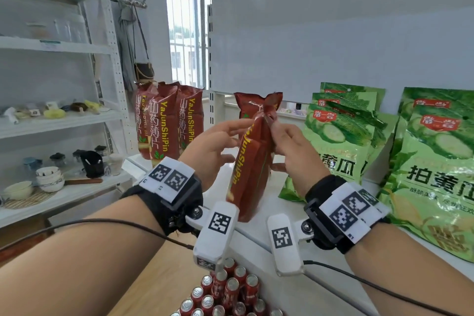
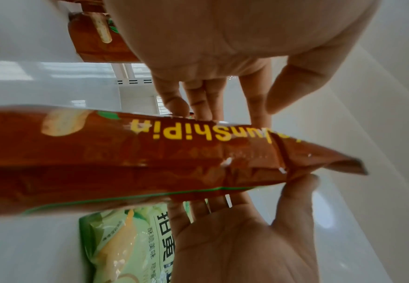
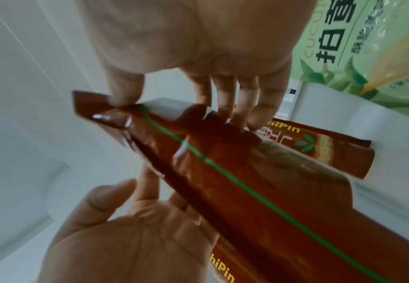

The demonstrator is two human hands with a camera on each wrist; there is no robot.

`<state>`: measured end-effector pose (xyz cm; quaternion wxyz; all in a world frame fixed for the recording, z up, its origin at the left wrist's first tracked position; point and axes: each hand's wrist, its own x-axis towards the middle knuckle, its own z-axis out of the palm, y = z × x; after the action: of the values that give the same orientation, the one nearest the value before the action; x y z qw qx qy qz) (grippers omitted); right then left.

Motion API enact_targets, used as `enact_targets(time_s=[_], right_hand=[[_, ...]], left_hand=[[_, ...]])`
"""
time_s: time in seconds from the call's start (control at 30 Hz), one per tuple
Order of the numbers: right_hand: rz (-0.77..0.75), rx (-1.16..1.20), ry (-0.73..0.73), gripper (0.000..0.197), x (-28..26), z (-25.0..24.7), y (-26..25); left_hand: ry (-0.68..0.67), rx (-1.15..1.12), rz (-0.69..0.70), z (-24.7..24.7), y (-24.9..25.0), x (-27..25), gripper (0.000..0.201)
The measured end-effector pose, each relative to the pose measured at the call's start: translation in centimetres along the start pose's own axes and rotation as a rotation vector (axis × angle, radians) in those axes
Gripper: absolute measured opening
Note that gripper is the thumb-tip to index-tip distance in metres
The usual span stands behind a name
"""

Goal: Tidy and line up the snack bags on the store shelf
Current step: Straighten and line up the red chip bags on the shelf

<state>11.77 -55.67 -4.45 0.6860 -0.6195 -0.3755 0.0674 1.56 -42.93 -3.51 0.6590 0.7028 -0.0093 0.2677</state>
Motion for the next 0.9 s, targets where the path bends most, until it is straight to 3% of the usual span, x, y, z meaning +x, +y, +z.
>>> enact_targets(time_s=[0.07,0.27,0.37,0.47,0.57,0.63,0.7,0.8,0.9], right_hand=[[-0.011,0.031,-0.074,0.081,0.2,1.0,0.4],[-0.067,-0.033,0.013,0.046,2.3,3.1,1.3],[-0.093,0.006,-0.031,0.040,3.4,4.0,1.1],[-0.088,0.075,-0.082,0.033,4.4,5.1,0.9],[-0.062,0.110,0.105,0.030,5.6,4.8,1.2],[-0.010,-0.006,0.313,0.034,6.9,3.8,1.9],[0.085,-0.161,0.422,0.048,8.1,2.7,2.8],[0.161,-0.322,0.387,0.074,9.5,1.8,3.9],[0.181,-0.320,0.330,0.087,10.5,1.5,4.9]], left_hand=[[0.003,-0.017,0.003,-0.9,-0.1,0.1,0.051],[-0.066,0.067,-0.118,-3.5,-1.6,0.4,0.089],[-0.095,0.077,-0.190,-5.2,-2.8,1.0,0.069],[-0.055,0.127,-0.176,-6.7,-3.5,2.1,0.053],[0.058,0.193,-0.163,-8.0,-4.6,3.5,0.047],[0.140,0.222,-0.166,-8.7,-5.3,4.3,0.049],[0.196,0.174,-0.188,-9.2,-5.9,5.0,0.058],[0.240,0.146,-0.220,-9.5,-6.6,5.8,0.063],[0.233,0.222,-0.219,-9.4,-7.0,6.5,0.063]])
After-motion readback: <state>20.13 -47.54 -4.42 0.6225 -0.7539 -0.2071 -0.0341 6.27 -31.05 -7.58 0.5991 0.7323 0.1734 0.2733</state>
